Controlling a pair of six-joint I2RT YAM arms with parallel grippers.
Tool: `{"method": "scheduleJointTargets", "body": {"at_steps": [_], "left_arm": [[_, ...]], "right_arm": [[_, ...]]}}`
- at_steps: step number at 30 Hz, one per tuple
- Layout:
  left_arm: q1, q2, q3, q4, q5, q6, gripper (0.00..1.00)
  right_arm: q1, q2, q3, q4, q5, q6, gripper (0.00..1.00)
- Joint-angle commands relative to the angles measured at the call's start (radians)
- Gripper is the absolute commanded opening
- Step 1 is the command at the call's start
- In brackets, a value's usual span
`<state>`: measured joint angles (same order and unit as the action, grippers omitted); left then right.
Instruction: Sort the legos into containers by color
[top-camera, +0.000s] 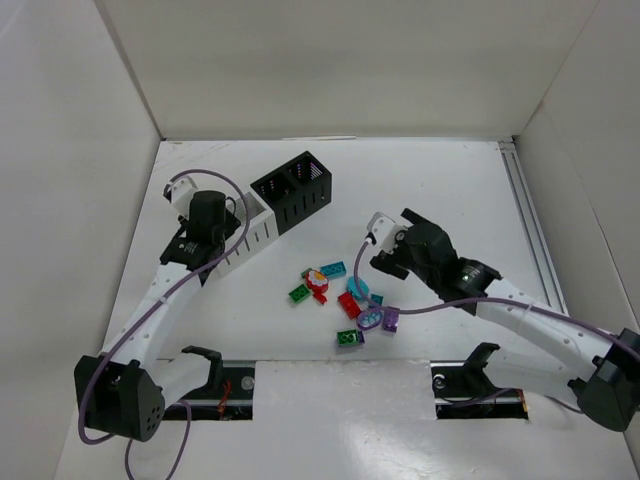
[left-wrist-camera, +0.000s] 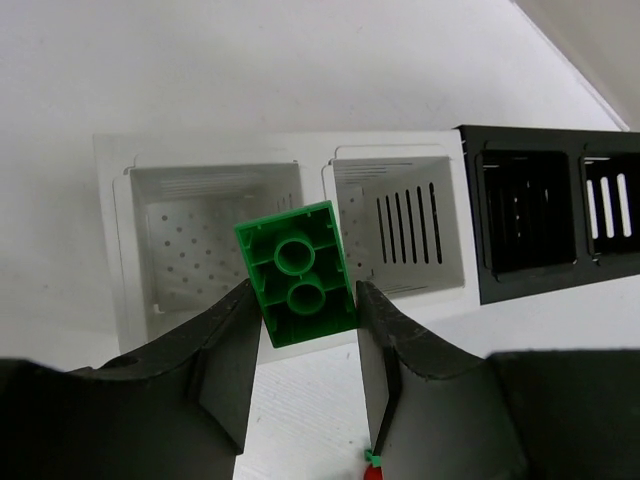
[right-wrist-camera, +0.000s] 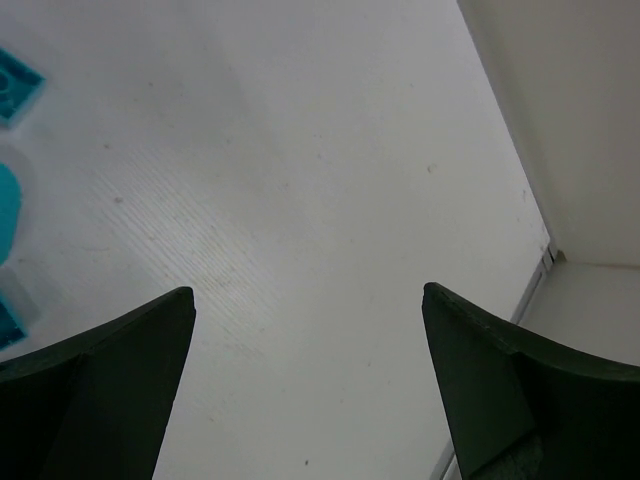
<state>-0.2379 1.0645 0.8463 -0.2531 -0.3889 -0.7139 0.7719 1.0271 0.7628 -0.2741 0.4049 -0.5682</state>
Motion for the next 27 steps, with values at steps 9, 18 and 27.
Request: {"method": "scheduleJointTargets", "body": {"at_steps": [9,18,27], "left_arm": [[0.025,-0.023,-0.039,-0.057,-0.033,-0.056,0.38],[0.025,-0.050,-0.030,-0.069,-0.022,-0.055,0.81],[0.016,-0.172,0.002,-0.078,0.113,-0.055,1.00]], "right_arm": [[0.090,0.132,0.082,0.130,-0.300,-0.226,0.99],[0.196,0.310,0.174,0.190,-0.535,-0.481,0.99],[0.228,0.560,0.361,0.112,-0.772,-0.706,0.98]]}}
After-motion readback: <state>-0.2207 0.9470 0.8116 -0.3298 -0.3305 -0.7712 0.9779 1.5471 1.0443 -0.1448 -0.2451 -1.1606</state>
